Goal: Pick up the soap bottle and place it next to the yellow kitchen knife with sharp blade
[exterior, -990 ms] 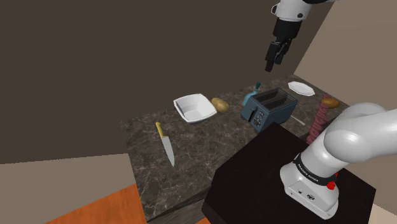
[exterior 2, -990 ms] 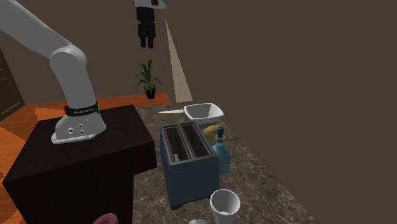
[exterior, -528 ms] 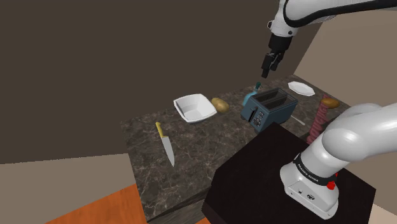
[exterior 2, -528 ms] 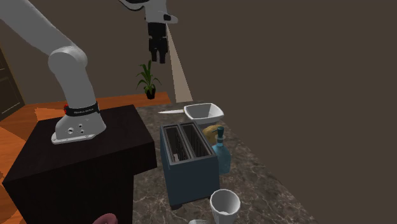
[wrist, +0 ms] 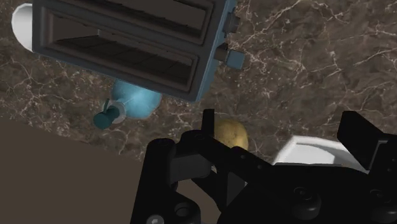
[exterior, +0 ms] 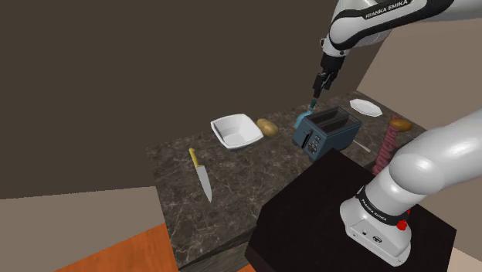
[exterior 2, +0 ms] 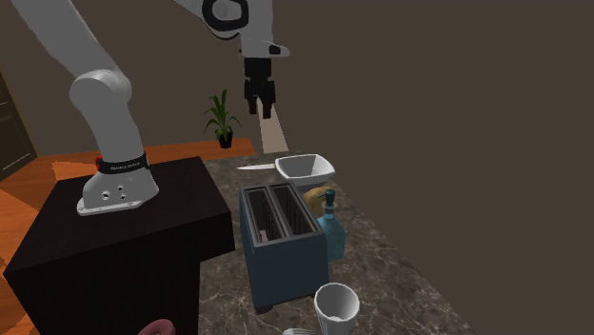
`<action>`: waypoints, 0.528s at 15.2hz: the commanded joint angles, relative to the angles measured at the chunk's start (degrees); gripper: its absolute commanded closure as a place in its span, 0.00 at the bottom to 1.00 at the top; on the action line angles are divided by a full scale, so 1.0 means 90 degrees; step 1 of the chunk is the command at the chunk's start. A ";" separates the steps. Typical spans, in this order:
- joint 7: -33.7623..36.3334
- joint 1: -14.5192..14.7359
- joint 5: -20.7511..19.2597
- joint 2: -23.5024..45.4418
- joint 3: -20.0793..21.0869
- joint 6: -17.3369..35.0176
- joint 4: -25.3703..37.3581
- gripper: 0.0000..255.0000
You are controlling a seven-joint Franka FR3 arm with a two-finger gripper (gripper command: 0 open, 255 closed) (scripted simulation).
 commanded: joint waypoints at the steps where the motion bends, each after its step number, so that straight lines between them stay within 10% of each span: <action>1: -0.0198 -0.0088 -0.0045 0.0369 -0.0185 0.0365 0.0072 0.00; 8: -0.0897 -0.0286 0.0215 0.1957 -0.0662 0.1420 0.0770 0.00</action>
